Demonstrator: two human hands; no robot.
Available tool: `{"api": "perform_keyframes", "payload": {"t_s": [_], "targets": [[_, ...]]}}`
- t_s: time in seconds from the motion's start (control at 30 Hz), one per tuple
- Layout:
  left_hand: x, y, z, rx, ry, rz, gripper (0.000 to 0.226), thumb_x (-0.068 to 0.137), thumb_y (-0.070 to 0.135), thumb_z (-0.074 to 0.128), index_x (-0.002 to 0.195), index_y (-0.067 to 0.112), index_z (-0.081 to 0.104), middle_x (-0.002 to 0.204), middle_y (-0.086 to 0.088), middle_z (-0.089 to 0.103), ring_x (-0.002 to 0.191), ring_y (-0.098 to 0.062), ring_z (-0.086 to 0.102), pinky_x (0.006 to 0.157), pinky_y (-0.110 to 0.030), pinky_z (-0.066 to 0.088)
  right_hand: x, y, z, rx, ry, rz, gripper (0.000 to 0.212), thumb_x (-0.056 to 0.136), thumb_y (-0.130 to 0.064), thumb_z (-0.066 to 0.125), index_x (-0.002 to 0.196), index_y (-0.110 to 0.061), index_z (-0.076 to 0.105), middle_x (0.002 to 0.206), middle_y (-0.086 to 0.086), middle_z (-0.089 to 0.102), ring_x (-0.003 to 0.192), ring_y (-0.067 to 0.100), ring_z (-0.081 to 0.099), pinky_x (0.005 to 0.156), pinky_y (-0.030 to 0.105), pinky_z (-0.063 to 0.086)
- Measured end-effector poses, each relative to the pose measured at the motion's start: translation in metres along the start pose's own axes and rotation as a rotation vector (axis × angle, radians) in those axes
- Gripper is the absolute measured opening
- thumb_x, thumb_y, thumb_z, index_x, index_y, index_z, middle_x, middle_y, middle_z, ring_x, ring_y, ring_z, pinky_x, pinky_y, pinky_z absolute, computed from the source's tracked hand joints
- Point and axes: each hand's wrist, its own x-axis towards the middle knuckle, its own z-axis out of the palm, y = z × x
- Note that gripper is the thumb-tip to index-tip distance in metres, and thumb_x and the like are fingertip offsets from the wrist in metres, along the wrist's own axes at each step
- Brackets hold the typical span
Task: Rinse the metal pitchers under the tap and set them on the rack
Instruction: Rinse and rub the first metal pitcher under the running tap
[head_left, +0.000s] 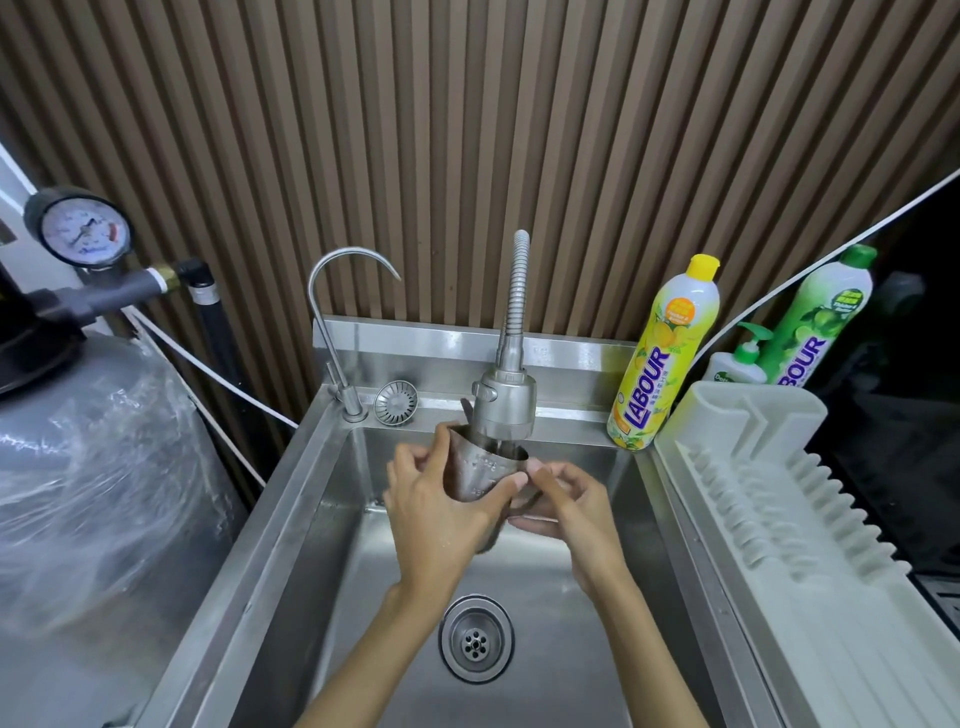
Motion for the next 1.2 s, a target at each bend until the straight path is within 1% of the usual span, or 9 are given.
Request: {"api": "perform_keyframes", "payload": {"t_s": [0.17,0.3,0.4,0.5,0.6,0.7,0.9,1.1,1.2], "targets": [[-0.007,0.0,0.009,-0.049,-0.214,-0.086,0.084,0.052,0.086,0.05,0.103,0.021,0.064,0.081,0.004,0.05,0.088,-0.019,0.059,0.077,-0.021,0.04,-0.002,-0.02,-0.009,-0.532,0.261,-0.223,0.025,0.08,-0.032,0.069,0.069,-0.012,0.06,0.064,0.004,0.068,0.066,0.023,0.065,0.065,0.034,0.055],[-0.003,-0.006,0.019,-0.229,-0.272,-0.134,0.048,0.063,0.062,0.071,0.093,0.025,0.067,0.083,0.008,0.066,0.083,-0.009,0.065,0.076,-0.016,0.049,-0.005,-0.029,-0.006,-0.731,0.312,-0.37,0.022,0.083,-0.032,0.066,0.075,-0.014,0.055,0.07,0.005,0.068,0.069,0.022,0.06,0.065,0.029,0.043],[0.004,-0.009,0.024,-0.338,-0.282,-0.119,0.04,0.064,0.032,0.083,0.098,0.029,0.062,0.092,0.005,0.072,0.086,-0.003,0.069,0.078,-0.015,0.053,-0.001,-0.023,-0.004,-0.572,0.248,-0.385,0.025,0.084,-0.02,0.065,0.069,-0.026,0.046,0.079,0.0,0.069,0.074,0.014,0.063,0.062,0.019,0.043],[0.01,-0.007,0.022,-0.443,-0.232,-0.049,0.065,0.059,0.011,0.086,0.103,0.044,0.05,0.103,0.012,0.067,0.093,0.006,0.064,0.083,-0.011,0.048,0.004,-0.013,0.0,-0.342,0.142,-0.287,0.023,0.086,-0.008,0.061,0.071,-0.017,0.047,0.097,-0.016,0.067,0.084,-0.007,0.063,0.075,0.009,0.046],[0.012,-0.004,0.016,-0.341,-0.152,0.076,0.085,0.058,0.006,0.084,0.114,0.046,0.035,0.111,0.028,0.048,0.101,0.026,0.045,0.086,0.003,0.032,0.008,0.0,0.006,0.026,0.024,-0.135,0.022,0.088,-0.003,0.057,0.071,-0.009,0.045,0.099,-0.007,0.068,0.096,0.007,0.065,0.09,0.028,0.051],[0.006,-0.004,0.009,-0.227,-0.088,0.098,0.084,0.055,0.037,0.081,0.128,0.036,0.04,0.11,0.015,0.04,0.107,0.002,0.039,0.092,-0.008,0.032,0.004,0.006,0.009,0.198,-0.026,-0.027,0.016,0.091,-0.006,0.054,0.076,-0.005,0.047,0.076,0.006,0.067,0.08,0.028,0.066,0.079,0.037,0.058],[-0.007,-0.005,0.006,-0.023,-0.125,-0.095,0.088,0.044,0.076,0.064,0.114,0.023,0.062,0.088,0.004,0.044,0.093,-0.018,0.049,0.085,-0.031,0.045,-0.006,-0.001,-0.003,-0.042,0.01,0.089,0.018,0.091,-0.015,0.057,0.082,0.0,0.054,0.064,0.003,0.066,0.06,0.01,0.067,0.059,0.037,0.06],[-0.018,-0.013,0.024,-0.355,-0.328,-0.272,0.044,0.06,0.034,0.085,0.095,0.022,0.062,0.092,0.005,0.069,0.08,-0.002,0.064,0.064,-0.002,0.043,-0.009,-0.027,-0.01,-0.747,0.26,-0.151,0.023,0.082,-0.026,0.067,0.071,-0.012,0.053,0.073,0.007,0.062,0.076,0.028,0.061,0.071,0.034,0.05],[-0.015,-0.01,0.031,-0.556,-0.365,-0.268,0.049,0.062,0.015,0.085,0.104,0.021,0.059,0.102,-0.001,0.071,0.092,-0.006,0.068,0.08,-0.013,0.05,-0.011,-0.028,-0.005,-0.651,0.23,-0.249,0.009,0.085,-0.014,0.062,0.086,-0.007,0.056,0.089,0.0,0.064,0.077,0.015,0.057,0.068,0.021,0.044]]}}
